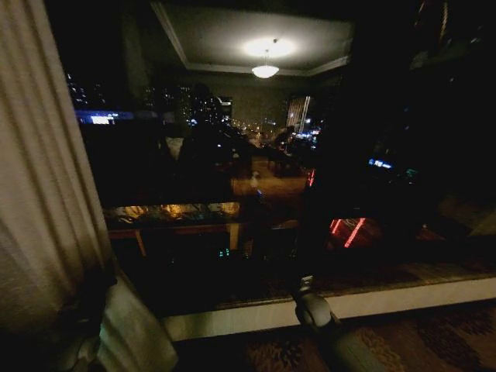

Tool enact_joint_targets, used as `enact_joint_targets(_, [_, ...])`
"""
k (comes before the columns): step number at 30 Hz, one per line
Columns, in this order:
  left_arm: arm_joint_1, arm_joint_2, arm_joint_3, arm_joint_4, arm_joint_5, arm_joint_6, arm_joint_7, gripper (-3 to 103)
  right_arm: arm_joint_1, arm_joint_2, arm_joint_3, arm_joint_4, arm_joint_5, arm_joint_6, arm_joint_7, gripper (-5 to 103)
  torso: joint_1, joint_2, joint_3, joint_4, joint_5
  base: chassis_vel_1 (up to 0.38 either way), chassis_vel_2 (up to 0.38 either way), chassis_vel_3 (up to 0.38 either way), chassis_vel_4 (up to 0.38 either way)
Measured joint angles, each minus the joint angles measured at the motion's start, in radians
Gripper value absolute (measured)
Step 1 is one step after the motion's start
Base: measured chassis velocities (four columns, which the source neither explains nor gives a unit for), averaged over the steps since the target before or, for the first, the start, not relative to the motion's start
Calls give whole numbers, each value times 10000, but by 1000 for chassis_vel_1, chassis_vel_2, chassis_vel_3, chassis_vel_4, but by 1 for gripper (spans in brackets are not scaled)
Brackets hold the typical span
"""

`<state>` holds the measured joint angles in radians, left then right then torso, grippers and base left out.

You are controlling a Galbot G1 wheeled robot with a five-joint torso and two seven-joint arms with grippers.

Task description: Open the curtains by pulling them apart, changing their state from closed to fully open.

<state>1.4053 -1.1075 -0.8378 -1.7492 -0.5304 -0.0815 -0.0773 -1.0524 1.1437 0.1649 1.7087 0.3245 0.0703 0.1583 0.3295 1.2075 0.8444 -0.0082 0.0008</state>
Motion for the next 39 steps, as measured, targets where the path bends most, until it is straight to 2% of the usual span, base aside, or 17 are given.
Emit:
enact_joint_targets(10, [-89, 2, 64, 111, 36, 10, 14, 0, 0, 0, 2, 0, 0, 0, 2, 100, 0, 0, 0, 3, -15, -15, -18, 0, 14])
enact_joint_targets(25, [-119, -167, -21, 293, 110, -69, -23, 0, 0, 3, 0, 0, 0, 0, 1, 100, -1, 1, -2, 2, -7, 60, 19, -59, -16])
enact_joint_targets(30, [-151, -124, -459, 548, 134, -99, -182, 0, 0, 2, 0, 0, 0, 0, 2, 100, 0, 0, -1, 0, -7, 0, 0, 0, 0])
enact_joint_targets(34, [-271, -157, -1221, 1123, 477, -523, -293, 0, 0, 3, -1, 0, 0, 0, 1, 100, 0, 0, -2, 2, -12, 0, 0, 0, 0])
enact_joint_targets(39, [-203, 56, -1881, 1503, 219, -592, -290, 0, 0, 3, 0, 0, 0, 0, 2, 100, 0, 1, -2, 2, -9, 0, 0, 0, 0])
